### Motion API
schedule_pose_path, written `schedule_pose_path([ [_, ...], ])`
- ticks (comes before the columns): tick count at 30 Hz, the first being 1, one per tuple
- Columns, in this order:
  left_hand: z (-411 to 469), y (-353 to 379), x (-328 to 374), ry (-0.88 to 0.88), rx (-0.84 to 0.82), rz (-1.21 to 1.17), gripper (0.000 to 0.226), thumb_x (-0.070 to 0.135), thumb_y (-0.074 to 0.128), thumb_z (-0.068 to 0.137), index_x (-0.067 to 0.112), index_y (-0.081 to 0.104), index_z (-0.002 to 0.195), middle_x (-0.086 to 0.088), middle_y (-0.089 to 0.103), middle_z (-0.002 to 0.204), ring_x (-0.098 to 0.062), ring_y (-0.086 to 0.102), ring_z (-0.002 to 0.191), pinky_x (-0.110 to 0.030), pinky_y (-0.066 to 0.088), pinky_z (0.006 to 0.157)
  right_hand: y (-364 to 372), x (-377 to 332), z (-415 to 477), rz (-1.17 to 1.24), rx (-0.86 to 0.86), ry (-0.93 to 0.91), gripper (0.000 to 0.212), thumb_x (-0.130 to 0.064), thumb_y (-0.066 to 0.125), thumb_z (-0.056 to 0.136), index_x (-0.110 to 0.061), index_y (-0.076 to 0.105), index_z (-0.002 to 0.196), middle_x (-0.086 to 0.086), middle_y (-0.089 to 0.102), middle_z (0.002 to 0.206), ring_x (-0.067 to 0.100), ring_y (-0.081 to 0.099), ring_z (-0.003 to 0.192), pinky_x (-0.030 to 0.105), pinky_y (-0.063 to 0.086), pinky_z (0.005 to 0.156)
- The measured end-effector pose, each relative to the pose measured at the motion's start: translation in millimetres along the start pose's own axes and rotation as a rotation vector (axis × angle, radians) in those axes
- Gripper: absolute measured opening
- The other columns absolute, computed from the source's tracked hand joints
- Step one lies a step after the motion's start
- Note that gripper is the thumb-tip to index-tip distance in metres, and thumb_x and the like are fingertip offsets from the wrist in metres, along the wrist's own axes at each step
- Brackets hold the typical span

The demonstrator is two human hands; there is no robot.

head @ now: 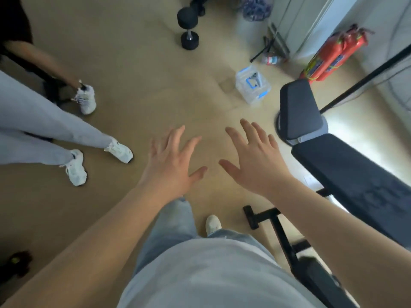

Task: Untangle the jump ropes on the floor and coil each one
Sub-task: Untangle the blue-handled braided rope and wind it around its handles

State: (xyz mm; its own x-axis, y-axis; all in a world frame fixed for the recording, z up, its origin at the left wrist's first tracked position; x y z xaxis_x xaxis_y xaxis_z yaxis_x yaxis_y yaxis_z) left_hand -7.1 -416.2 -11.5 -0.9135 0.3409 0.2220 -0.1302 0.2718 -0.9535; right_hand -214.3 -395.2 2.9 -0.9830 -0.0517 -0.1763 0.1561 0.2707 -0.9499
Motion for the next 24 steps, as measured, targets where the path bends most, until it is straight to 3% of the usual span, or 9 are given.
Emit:
schedule_pose_path([
  [6, 150.7, -34.9, -73.7, 0.059, -0.013, -0.016, 0.078, 0.068, 0.05, 0.088, 0.031, 0.029, 0.153, -0.007, 0.021, 0.161, -0.032, 0.029, 0.143, -0.049, 0.032, 0.111, -23.6, -7.4, 155.1, 0.048, 0.006, 0.094, 0.08, -0.067, 0.043, 0.092, -0.032, 0.014, 0.157, 0.009, 0.008, 0.167, 0.034, 0.01, 0.153, 0.056, 0.024, 0.118],
  [12, 308.4, -89.1, -145.5, 0.157, -0.053, 0.001, 0.084, 0.066, 0.049, 0.087, 0.026, 0.024, 0.156, -0.011, 0.02, 0.16, -0.033, 0.024, 0.145, -0.049, 0.034, 0.11, -68.6, -15.7, 303.7, 0.09, 0.011, 0.21, 0.08, -0.067, 0.045, 0.092, -0.034, 0.014, 0.157, 0.007, 0.01, 0.167, 0.032, 0.01, 0.153, 0.053, 0.022, 0.119],
  [16, 401.0, -119.6, -168.2, 0.21, -0.079, 0.024, 0.084, 0.068, 0.043, 0.083, 0.024, 0.03, 0.154, -0.012, 0.026, 0.157, -0.034, 0.029, 0.141, -0.049, 0.039, 0.107, -99.0, -4.4, 387.2, 0.135, 0.043, 0.272, 0.08, -0.067, 0.046, 0.09, -0.033, 0.016, 0.157, 0.007, 0.011, 0.167, 0.032, 0.01, 0.153, 0.051, 0.022, 0.12],
  [21, 520.1, -143.0, -177.8, 0.243, -0.108, 0.029, 0.085, 0.073, 0.034, 0.084, 0.027, 0.019, 0.154, -0.009, 0.018, 0.16, -0.031, 0.02, 0.146, -0.048, 0.032, 0.114, -127.1, 30.8, 495.5, 0.158, 0.039, 0.284, 0.079, -0.064, 0.05, 0.091, -0.031, 0.019, 0.157, 0.008, 0.015, 0.165, 0.034, 0.015, 0.152, 0.052, 0.027, 0.117],
  [24, 599.6, -155.6, -178.3, 0.233, -0.093, 0.024, 0.085, 0.069, 0.042, 0.086, 0.026, 0.02, 0.155, -0.011, 0.018, 0.16, -0.031, 0.019, 0.146, -0.047, 0.027, 0.116, -142.8, 63.2, 569.2, 0.156, 0.037, 0.26, 0.079, -0.064, 0.049, 0.091, -0.03, 0.02, 0.157, 0.009, 0.016, 0.165, 0.034, 0.018, 0.151, 0.055, 0.027, 0.117],
])
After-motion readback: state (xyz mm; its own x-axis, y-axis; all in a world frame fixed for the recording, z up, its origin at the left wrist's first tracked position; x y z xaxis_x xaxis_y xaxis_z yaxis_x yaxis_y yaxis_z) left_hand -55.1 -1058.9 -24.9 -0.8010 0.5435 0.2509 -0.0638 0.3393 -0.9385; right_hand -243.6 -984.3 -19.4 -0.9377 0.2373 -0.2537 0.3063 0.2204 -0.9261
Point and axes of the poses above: each hand's wrist, its own z-axis towards the middle knuckle, its own y-axis out of the palm, x = y × z, the point moved 2 cm from there along z, towards the middle knuckle
